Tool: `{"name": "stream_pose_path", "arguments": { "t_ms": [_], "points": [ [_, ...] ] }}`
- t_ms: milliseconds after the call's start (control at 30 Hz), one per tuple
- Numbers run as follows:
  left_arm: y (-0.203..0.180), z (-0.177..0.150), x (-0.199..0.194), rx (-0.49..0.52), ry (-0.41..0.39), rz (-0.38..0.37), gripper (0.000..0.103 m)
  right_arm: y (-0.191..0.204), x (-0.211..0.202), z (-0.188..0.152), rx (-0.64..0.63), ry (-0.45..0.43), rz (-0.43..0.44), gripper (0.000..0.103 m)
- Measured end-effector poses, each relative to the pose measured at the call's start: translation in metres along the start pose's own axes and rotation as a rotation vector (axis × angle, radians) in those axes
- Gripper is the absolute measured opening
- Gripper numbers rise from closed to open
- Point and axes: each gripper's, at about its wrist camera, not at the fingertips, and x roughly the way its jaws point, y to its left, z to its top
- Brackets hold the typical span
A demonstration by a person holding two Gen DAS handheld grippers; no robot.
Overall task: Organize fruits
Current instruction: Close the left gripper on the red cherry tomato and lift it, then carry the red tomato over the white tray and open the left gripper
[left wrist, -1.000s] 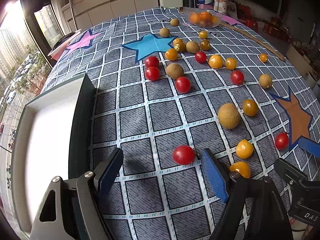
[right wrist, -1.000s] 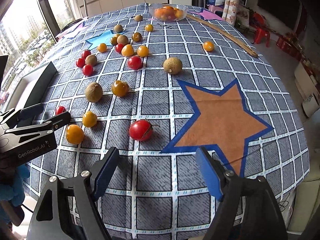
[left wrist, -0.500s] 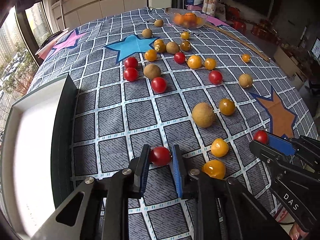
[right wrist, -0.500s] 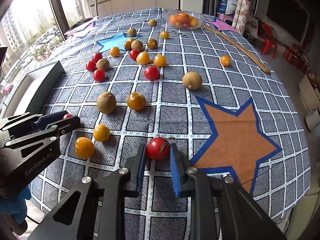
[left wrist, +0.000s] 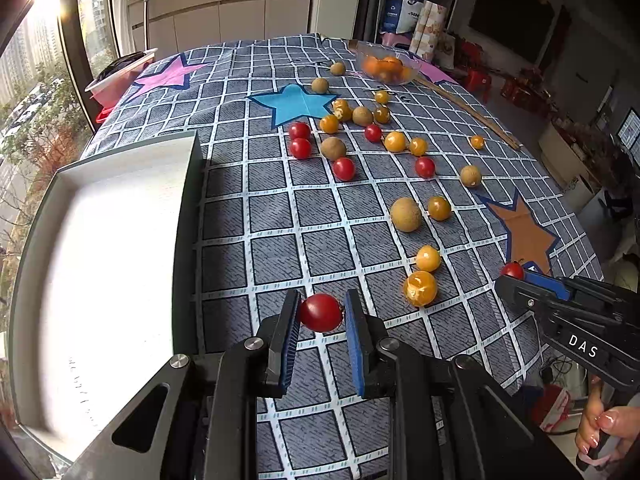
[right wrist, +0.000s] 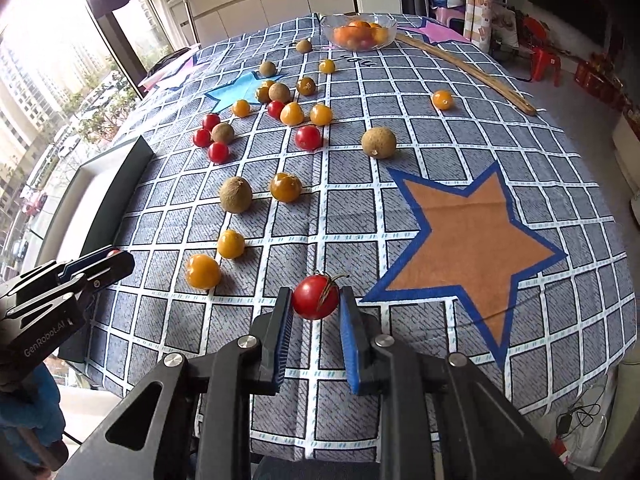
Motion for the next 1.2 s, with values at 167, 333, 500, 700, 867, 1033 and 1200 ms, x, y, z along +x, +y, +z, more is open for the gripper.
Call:
{"name": "stream_pose_path", "arguments": {
  "t_ms": [167,333,500,700,867,1033,1200],
  "points": [
    [0.025,-0.008,-0.021,-0.018,-0.038,0.057,0.023,0.028,-0.010,0.003,-0.047,-0.011,0.031,0.025],
    [0.057,-0.020,-0.035,-0.037,-0.054,0.135,0.023,0.067,-0.011,0.008,-0.105,-0.001,0.075,0.025],
    [0.095,-0.033,-0.044,-0.086,-0.066,0.186,0.023,0.112,-0.008,0.012,-0.173,0.012,0.119,0.025],
    [0.141,-0.048,-0.047,-0.151,-0.054,0.263,0.023,0.174,0.003,0.015,-0.263,0.031,0.181,0.025],
    [0.169,-0.059,-0.040,-0.197,-0.020,0.293,0.023,0.219,0.021,0.013,-0.326,0.070,0.223,0.025],
    [0.181,-0.063,-0.028,-0.223,0.015,0.303,0.023,0.246,0.046,0.015,-0.363,0.124,0.242,0.025],
    [0.178,-0.063,-0.025,-0.203,0.014,0.315,0.024,0.262,0.071,0.016,-0.414,0.175,0.204,0.025]
  ]
}}
